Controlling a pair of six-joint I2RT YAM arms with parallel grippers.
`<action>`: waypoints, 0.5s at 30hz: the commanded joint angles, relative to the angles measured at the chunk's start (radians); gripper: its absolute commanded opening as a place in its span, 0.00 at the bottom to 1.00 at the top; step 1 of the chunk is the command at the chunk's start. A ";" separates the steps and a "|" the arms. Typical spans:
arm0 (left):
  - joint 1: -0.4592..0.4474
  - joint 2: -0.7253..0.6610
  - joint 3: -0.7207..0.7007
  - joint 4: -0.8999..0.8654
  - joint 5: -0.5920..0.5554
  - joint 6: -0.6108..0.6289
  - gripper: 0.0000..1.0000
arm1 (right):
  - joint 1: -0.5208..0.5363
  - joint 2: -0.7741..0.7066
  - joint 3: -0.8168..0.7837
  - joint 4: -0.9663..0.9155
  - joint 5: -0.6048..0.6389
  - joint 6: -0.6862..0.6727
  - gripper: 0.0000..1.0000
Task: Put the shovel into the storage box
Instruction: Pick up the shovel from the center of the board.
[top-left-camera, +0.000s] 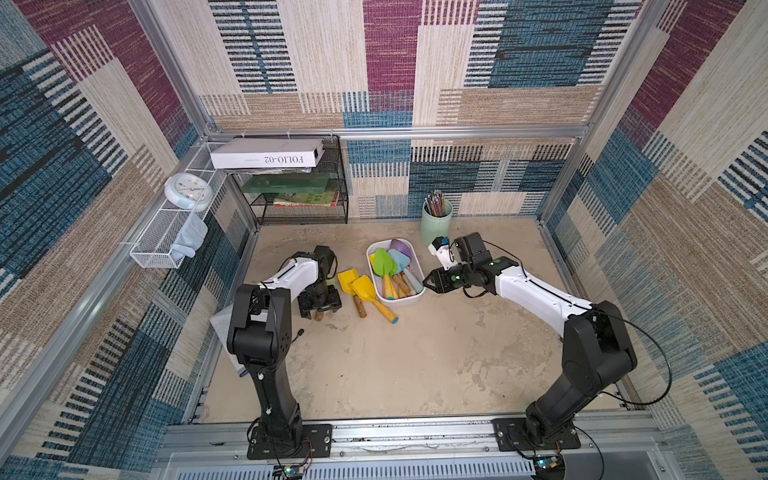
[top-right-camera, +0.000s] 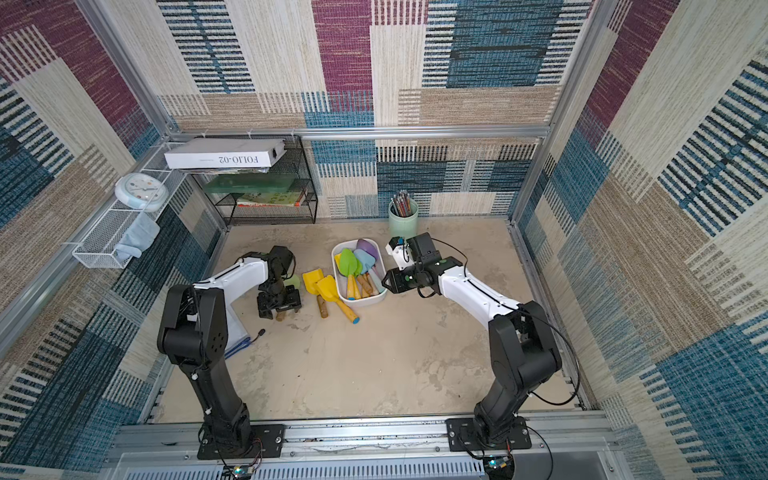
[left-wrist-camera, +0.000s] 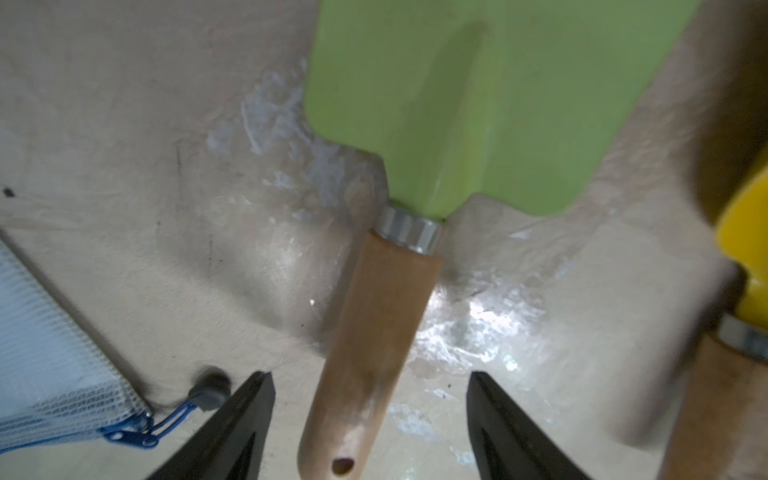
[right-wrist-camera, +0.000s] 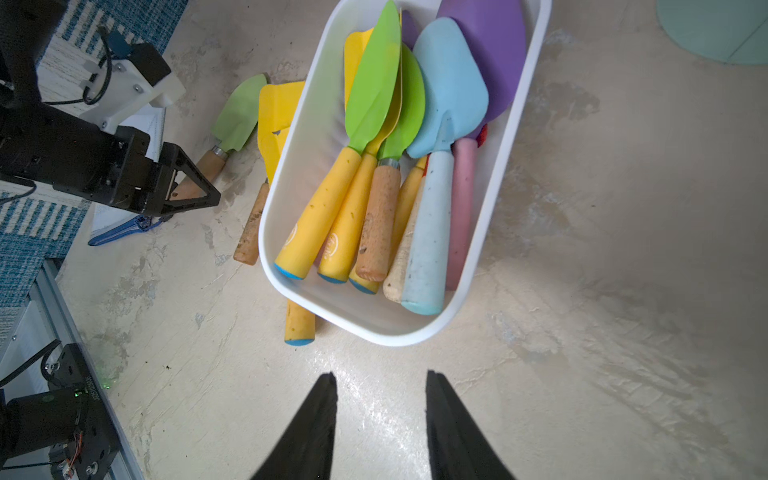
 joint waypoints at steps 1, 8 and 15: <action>0.001 0.012 0.011 0.013 0.019 0.016 0.69 | 0.001 -0.018 -0.015 0.027 0.010 0.013 0.39; 0.006 0.049 0.028 0.019 0.014 0.032 0.48 | 0.001 -0.049 -0.043 0.029 0.022 0.019 0.38; 0.006 0.040 0.020 0.024 0.023 0.027 0.16 | 0.001 -0.075 -0.049 0.025 0.032 0.019 0.38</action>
